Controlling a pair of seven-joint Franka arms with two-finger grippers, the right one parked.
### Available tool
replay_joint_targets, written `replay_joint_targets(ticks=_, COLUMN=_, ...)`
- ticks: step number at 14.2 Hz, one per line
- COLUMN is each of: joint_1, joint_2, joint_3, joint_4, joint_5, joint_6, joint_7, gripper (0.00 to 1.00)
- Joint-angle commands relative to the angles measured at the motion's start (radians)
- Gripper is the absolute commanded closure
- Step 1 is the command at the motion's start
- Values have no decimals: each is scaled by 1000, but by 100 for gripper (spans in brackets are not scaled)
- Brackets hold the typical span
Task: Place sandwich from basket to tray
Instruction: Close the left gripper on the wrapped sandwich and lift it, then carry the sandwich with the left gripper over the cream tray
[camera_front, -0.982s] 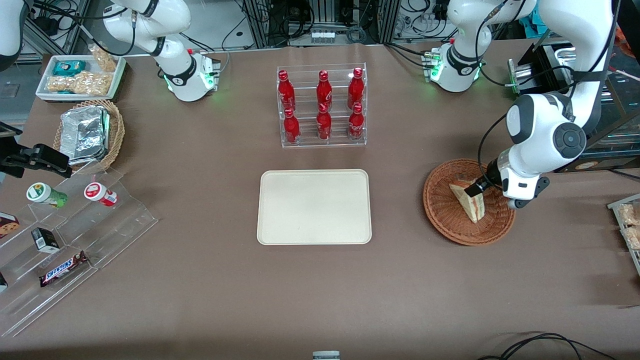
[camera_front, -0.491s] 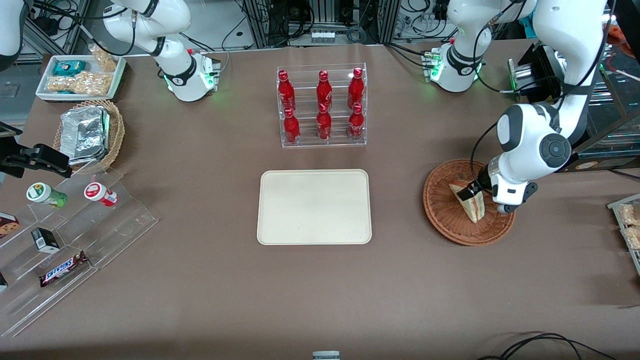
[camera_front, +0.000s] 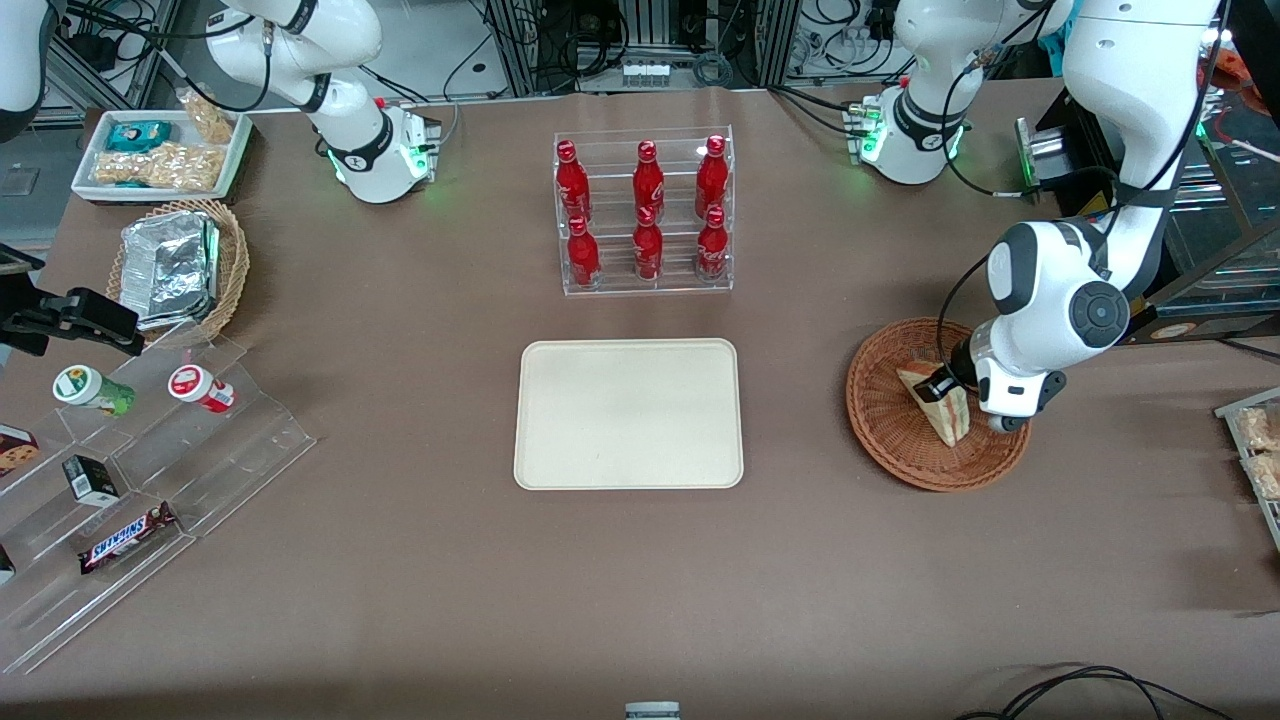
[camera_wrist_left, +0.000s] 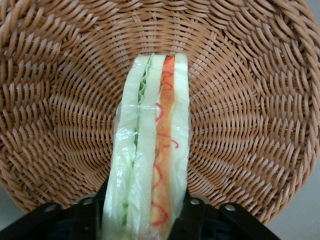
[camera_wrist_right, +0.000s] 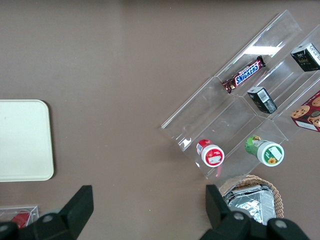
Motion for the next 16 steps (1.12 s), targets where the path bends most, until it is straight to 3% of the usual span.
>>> replay_joint_targets(ticks=1, joint_1=-1, joint_2=-7, joint_3=-1, joint_4=29, joint_5=-14, joint_6=-4, joint_7=-27, gripper=100)
replay_joint_targets(ticks=4, joint_1=-26, joint_2=-83, joint_3=-7, joint_4=64, joint_5=-4, joint_6=-88, joint_7=-42, gripper=100)
replay_joint_targets(ticks=8, joint_1=-232, joint_2=-136, joint_3=-7, joint_4=130, joint_5=15, joint_6=-145, joint_7=-143, gripper=100)
replay_joint_targets(ticks=11, joint_1=-458, joint_2=26, joint_3=-8, joint_4=387, joint_5=47, joint_6=-352, joint_7=-146, gripper=100)
replay_joint_targets(ticks=13, joint_1=-582, joint_2=157, joint_3=-8, joint_4=550, joint_5=59, joint_6=-369, joint_7=-224, gripper=100)
replay_joint_targets(ticks=16, joint_1=-713, joint_2=339, joint_3=-7, joint_4=742, joint_5=176, joint_6=-372, joint_7=-362, gripper=100)
